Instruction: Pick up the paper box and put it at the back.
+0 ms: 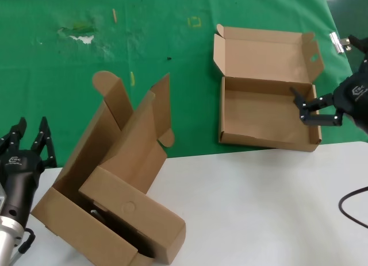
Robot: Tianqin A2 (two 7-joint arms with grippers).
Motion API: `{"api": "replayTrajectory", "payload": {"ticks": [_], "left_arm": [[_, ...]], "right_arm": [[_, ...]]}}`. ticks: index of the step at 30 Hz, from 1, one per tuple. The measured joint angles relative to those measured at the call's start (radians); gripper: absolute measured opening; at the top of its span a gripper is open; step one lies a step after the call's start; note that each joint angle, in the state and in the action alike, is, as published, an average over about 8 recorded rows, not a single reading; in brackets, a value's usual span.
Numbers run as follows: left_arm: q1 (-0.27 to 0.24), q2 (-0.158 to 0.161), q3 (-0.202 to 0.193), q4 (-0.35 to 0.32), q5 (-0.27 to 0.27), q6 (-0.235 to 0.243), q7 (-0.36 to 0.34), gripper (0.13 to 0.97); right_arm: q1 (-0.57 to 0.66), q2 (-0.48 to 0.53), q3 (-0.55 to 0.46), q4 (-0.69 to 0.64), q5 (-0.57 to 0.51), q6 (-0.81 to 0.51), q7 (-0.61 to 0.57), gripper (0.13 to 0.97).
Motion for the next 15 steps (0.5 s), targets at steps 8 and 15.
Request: {"api": "replayTrajectory", "payload": {"ticks": [8, 15], "left_arm": [[0.000, 0.000, 0.000, 0.000, 0.000, 0.000, 0.000, 0.338], [0.000, 0.000, 0.000, 0.000, 0.000, 0.000, 0.000, 0.445]], "right_arm": [[-0.006, -0.043, -0.025, -0.033, 0.058, 0.061, -0.029, 0.966], [-0.012, -0.081, -0.048, -0.062, 0.109, 0.115, -0.054, 0.966]]}}
